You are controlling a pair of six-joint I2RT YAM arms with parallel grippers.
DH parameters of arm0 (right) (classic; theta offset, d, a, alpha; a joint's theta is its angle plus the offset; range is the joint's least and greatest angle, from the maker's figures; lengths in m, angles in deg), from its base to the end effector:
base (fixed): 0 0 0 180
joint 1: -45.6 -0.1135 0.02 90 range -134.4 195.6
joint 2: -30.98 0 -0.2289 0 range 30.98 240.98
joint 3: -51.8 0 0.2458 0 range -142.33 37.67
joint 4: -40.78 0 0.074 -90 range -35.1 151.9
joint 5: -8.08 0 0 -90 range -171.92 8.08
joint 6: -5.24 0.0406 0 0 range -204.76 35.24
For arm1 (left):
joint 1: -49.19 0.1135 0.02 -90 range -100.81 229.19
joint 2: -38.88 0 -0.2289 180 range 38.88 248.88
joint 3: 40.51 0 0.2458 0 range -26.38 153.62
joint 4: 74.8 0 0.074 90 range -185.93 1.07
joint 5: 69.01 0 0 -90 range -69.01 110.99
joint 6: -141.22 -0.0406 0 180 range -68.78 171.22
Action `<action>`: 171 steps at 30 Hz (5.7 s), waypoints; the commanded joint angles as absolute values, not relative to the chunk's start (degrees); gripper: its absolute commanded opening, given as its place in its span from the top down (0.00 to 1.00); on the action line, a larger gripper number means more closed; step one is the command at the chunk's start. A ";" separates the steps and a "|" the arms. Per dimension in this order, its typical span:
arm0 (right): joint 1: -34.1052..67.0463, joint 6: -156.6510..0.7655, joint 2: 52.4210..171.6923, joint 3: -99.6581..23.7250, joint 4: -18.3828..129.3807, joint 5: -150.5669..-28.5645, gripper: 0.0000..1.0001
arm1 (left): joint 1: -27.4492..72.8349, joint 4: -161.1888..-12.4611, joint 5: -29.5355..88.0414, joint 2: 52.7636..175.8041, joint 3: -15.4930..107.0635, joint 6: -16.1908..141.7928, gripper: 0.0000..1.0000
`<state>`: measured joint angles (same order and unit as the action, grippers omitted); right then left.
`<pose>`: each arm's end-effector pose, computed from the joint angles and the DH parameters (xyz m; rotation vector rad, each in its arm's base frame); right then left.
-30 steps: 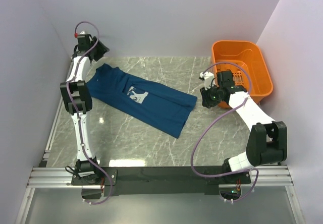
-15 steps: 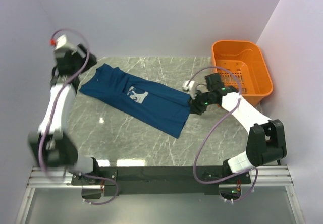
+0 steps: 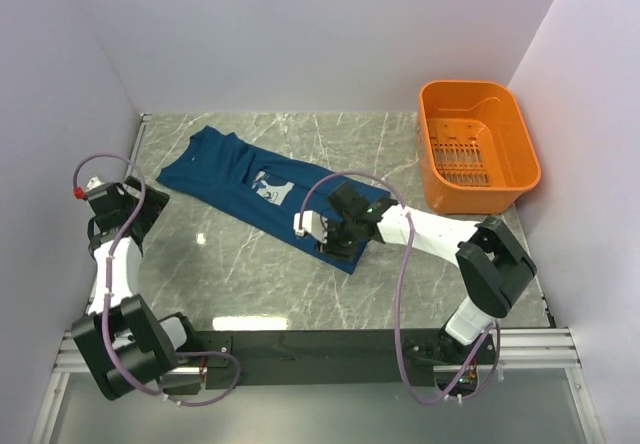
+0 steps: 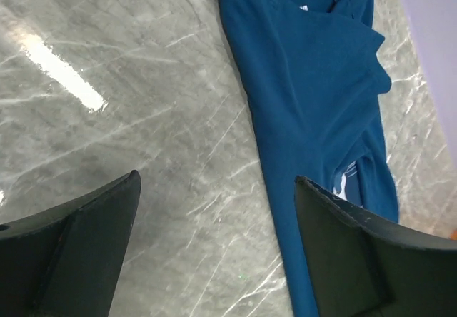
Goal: Fold and stack the t-shirts
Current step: Fold the tshirt
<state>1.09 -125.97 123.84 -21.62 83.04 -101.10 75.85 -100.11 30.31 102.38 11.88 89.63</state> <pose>0.2163 0.2314 0.1614 -1.8652 1.8459 0.4618 0.2271 0.1067 0.2033 -1.1121 1.9124 -0.2935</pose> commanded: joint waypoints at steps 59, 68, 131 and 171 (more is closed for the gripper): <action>-25.59 -116.23 130.81 -24.37 86.71 -105.21 0.93 | 74.32 -98.94 36.72 150.86 50.70 89.29 0.99; -18.06 -117.89 124.50 -32.20 94.00 -106.79 0.53 | 78.46 -101.85 35.41 138.30 47.54 85.15 0.57; 5.43 -69.29 183.03 -101.73 92.43 -87.92 1.00 | 76.53 -106.07 52.98 95.48 12.64 89.89 0.39; 21.16 -83.70 138.13 -61.40 79.87 -111.01 0.65 | 35.66 -109.49 23.72 154.78 61.24 96.22 0.96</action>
